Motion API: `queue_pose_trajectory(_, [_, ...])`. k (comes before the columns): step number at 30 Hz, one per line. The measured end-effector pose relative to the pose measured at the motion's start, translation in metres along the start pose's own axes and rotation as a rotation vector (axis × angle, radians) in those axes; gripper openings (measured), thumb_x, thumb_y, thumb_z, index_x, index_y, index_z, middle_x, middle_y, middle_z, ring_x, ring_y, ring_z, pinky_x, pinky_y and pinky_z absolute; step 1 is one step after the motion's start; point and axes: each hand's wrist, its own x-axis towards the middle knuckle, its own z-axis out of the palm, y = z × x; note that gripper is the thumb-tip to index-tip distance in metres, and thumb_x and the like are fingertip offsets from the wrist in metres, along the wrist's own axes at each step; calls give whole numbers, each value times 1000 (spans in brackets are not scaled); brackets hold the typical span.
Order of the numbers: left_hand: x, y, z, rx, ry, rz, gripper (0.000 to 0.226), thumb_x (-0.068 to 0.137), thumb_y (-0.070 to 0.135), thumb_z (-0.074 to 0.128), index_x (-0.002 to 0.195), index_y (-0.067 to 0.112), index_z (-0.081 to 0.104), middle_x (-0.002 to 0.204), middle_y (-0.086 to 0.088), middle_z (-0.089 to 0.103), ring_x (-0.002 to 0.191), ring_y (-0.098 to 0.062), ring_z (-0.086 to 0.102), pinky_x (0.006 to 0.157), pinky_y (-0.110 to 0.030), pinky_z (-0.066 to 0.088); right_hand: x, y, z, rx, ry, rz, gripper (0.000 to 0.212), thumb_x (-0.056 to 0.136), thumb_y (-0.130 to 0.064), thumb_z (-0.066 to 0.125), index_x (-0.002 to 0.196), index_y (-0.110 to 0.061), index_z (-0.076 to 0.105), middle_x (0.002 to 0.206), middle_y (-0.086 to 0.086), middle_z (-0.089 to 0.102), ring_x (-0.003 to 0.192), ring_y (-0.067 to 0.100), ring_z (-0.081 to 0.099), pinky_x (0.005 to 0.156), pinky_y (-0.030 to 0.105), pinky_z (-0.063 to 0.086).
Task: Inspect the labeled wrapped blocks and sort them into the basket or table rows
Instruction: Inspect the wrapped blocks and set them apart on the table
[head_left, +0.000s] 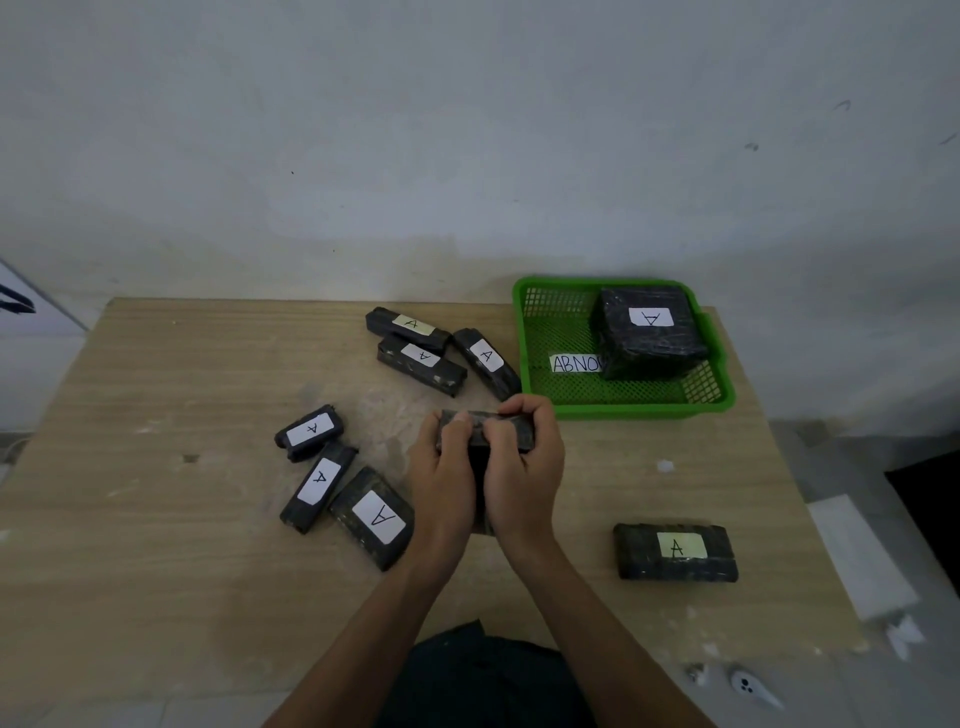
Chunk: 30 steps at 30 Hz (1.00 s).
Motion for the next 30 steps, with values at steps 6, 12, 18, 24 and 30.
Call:
queue_pose_trajectory(6, [-1, 5, 0, -68, -22, 12, 21, 94, 8, 41, 74, 10, 45, 70, -3, 46, 61, -9, 45, 52, -22, 39, 0, 1, 0, 63, 1, -18, 21, 82, -12, 36, 82, -24, 54, 74, -13, 58, 65, 10, 52, 55, 34, 43])
queue_pose_trajectory(12, [-3, 6, -2, -72, -39, -8, 27, 98, 14, 36, 71, 10, 42, 67, -1, 44, 53, 1, 46, 47, -15, 40, -4, -2, -1, 128, -5, 6, 22, 84, -14, 32, 88, -17, 53, 79, 0, 53, 65, 0, 52, 54, 17, 43])
queue_pose_trajectory(18, [9, -4, -18, -21, -218, -141, 42, 83, 45, 51, 90, 3, 50, 84, -12, 57, 75, -19, 58, 68, -39, 48, 1, 4, -13, 105, -250, 131, 17, 84, -21, 44, 99, -18, 51, 88, 0, 55, 74, 7, 57, 62, 26, 48])
queue_pose_trajectory(24, [26, -11, -39, 205, -515, -73, 47, 70, 35, 74, 109, 27, 50, 106, 0, 63, 94, -12, 67, 79, -32, 57, 20, 9, -37, 2, -351, 93, 17, 80, -20, 62, 96, -25, 64, 96, -5, 66, 92, 9, 62, 81, 26, 51])
queue_pose_trajectory(30, [42, -25, -66, 482, -639, -62, 43, 74, 20, 78, 107, 29, 53, 107, 5, 64, 94, -7, 65, 70, -21, 54, 47, 8, -60, 338, -166, 239, 54, 57, -53, 84, 100, -25, 67, 98, -5, 72, 95, 13, 66, 88, 33, 54])
